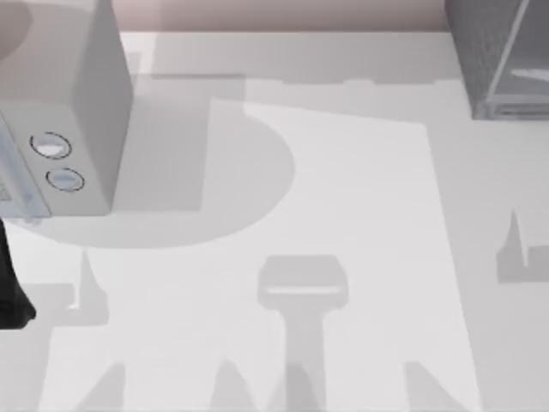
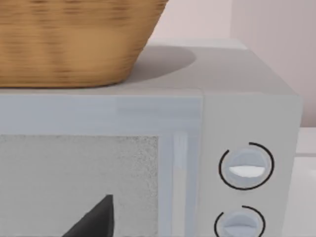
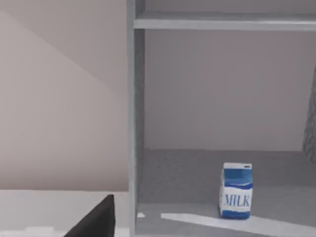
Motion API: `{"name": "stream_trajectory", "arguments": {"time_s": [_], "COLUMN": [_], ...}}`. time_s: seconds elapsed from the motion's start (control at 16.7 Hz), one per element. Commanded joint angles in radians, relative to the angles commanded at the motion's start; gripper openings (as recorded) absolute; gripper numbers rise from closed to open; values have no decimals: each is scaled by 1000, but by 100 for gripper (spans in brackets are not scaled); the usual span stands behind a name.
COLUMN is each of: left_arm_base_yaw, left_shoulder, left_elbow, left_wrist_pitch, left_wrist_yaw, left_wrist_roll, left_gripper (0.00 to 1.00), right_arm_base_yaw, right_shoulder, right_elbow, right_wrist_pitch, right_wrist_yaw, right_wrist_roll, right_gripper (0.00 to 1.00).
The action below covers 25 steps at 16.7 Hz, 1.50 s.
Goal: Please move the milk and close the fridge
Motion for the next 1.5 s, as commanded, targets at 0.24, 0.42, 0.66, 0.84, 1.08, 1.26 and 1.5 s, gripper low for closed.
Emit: {"name": "stream_trajectory", "arguments": {"time_s": [0.24,0.42,0.66,0.84,1.08,1.26,1.5], "left_arm_base_yaw": [0,0,0,0,0,0,0], "left_shoulder": [0,0,0,0,0,0,0], "left_elbow": [0,0,0,0,0,0,0], "left_wrist_pitch": [0,0,0,0,0,0,0], "left_wrist_yaw": [0,0,0,0,0,0,0], "left_wrist_roll": [0,0,0,0,0,0,0], "left_gripper": [100,100,100,100,100,100,100], "right_arm_base_yaw": [28,38,38,35,34,35,36], "right_shoulder": [-241,-311,-313,-318,-415,-543,-747], "right_elbow": [-198,-262,-264,-255,-176,-71,97], "right_wrist_pitch": [-82,-111,-112,-123,-273,-494,-866], "right_wrist_yaw": [30,40,40,40,41,42,43], "right_wrist_roll": [5,5,5,4,-2,-4,0], "right_gripper": [100,100,100,100,100,100,100]}}
